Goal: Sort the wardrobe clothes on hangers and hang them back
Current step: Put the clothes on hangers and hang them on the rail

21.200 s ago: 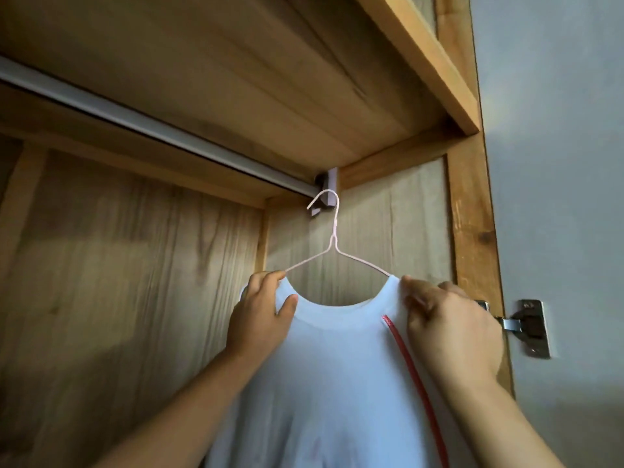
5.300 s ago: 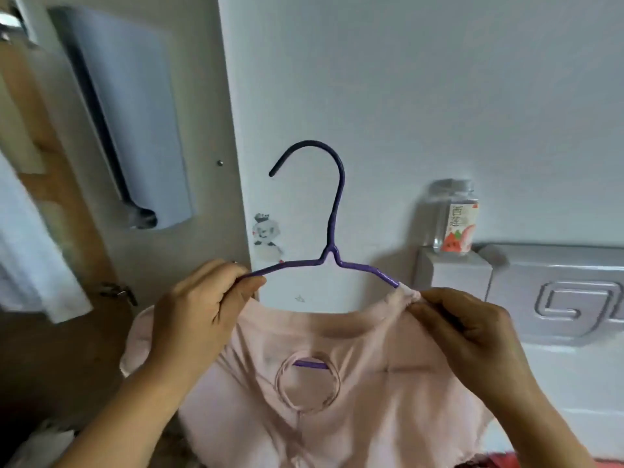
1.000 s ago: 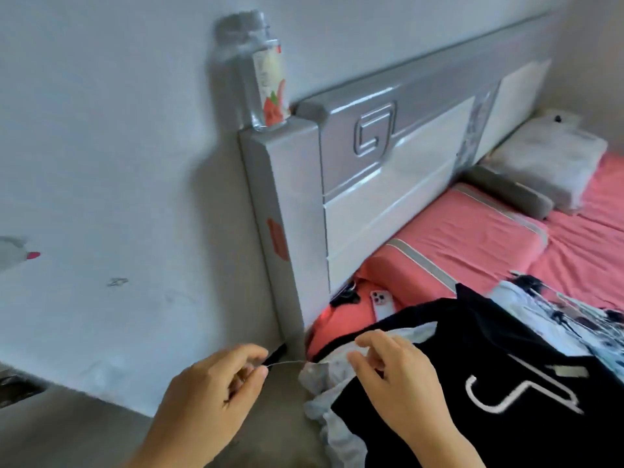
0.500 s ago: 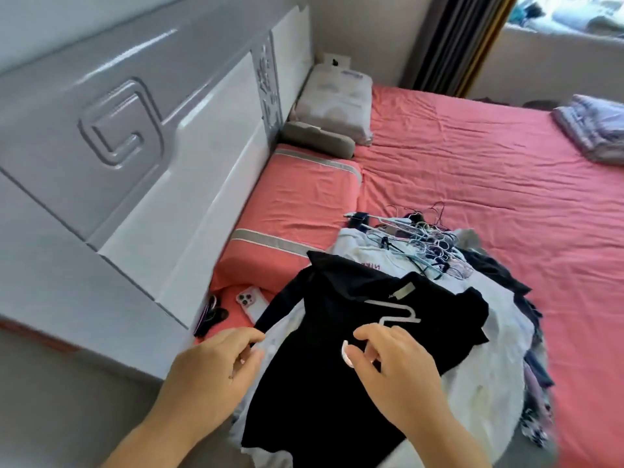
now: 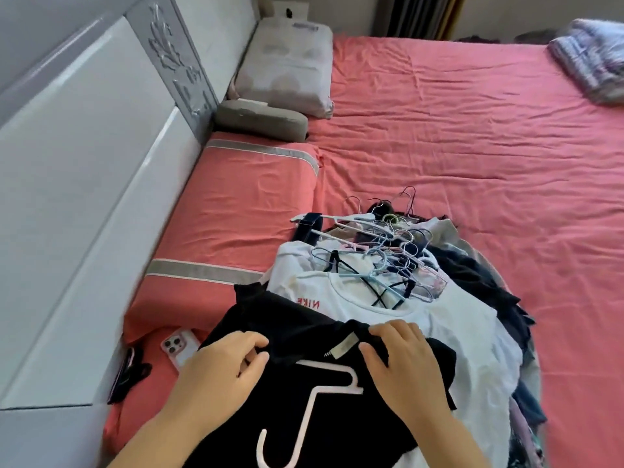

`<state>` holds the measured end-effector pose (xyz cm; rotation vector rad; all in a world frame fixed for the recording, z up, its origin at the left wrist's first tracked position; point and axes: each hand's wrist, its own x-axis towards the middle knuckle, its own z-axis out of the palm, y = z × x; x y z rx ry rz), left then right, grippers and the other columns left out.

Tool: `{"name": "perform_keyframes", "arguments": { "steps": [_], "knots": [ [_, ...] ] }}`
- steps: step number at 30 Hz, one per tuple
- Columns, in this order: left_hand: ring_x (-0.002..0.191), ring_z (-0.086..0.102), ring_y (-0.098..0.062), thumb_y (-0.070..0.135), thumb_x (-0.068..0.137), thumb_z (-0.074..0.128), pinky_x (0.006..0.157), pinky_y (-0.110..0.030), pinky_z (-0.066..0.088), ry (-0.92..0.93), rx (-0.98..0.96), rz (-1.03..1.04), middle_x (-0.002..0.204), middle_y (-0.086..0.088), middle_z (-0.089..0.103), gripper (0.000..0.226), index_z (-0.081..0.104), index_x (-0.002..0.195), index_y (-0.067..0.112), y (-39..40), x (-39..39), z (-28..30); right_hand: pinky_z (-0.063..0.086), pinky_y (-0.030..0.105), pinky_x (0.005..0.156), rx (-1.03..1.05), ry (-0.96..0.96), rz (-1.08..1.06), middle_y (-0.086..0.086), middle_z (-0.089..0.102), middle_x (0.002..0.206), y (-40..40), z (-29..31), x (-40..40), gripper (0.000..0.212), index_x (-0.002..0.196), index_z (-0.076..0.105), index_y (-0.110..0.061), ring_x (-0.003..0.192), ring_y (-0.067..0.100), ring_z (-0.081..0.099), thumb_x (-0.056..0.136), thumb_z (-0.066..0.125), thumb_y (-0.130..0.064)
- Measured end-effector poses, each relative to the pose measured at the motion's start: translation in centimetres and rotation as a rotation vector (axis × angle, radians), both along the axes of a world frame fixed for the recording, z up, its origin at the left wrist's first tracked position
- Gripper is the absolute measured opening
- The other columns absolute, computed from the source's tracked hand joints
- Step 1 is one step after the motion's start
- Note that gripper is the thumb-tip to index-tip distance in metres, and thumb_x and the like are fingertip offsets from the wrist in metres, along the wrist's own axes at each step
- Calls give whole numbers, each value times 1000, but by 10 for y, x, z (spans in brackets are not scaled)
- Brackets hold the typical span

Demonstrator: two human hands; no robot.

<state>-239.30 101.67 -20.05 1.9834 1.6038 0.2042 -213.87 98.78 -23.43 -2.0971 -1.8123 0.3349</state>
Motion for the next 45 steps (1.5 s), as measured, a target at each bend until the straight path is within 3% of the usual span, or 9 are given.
{"name": "perform_keyframes", "arguments": {
  "steps": [4,11,16,19,22,25,30,35,45],
  "knots": [
    [81,55,4,38,90,55,70,-12,41,59,-42,-30,89,25,55,21,59,110,39,41,44,-24,43,25,79,-122,100,26,-5,62,98,28,-23,36,23,98,68,-16,98,21,56,79,71,-30],
    [106,44,9,45,88,54,84,-13,40,107,-179,-144,114,28,47,32,53,120,39,34,68,-61,47,24,70,44,221,296,-14,57,88,22,-40,45,17,88,64,-26,83,11,53,74,58,-35],
    [110,42,-4,44,47,84,89,-26,39,222,-104,-243,115,13,57,62,65,106,33,18,54,-85,49,24,70,-38,249,344,-18,56,90,17,-49,48,18,91,63,-30,85,6,52,76,57,-37],
    [97,47,-5,29,53,84,87,-23,41,177,59,-217,98,11,63,36,68,85,29,20,54,-101,50,25,71,-48,255,359,-18,57,90,18,-49,50,19,93,63,-30,85,6,51,77,55,-37],
    [85,53,0,38,73,51,90,-24,39,118,128,-195,86,18,65,21,63,90,31,26,51,-103,51,25,72,-16,248,342,-16,59,90,17,-44,51,21,93,65,-29,86,7,54,77,54,-37],
    [71,59,-8,39,80,45,65,-24,48,74,128,-167,79,13,63,22,52,99,32,36,49,-83,45,25,79,43,237,278,-15,62,96,15,-32,50,26,93,69,-27,91,8,55,77,57,-43],
    [88,58,3,50,82,48,74,-18,44,-89,-17,-173,94,24,63,25,58,104,44,61,51,-36,35,31,96,50,148,280,-14,62,109,15,-11,46,53,109,66,-27,105,8,48,72,56,-63],
    [82,62,-3,42,78,67,76,-31,51,-226,62,-146,89,23,65,19,60,96,41,75,55,16,33,15,84,118,260,167,-17,64,88,22,24,43,27,92,66,-25,87,4,53,87,48,-43],
    [83,61,2,17,74,78,73,-5,40,-372,288,-37,85,22,65,23,66,84,34,53,7,115,37,8,74,269,371,228,-11,47,89,25,118,-2,2,87,67,-16,87,6,50,88,65,-17]
  ]
}}
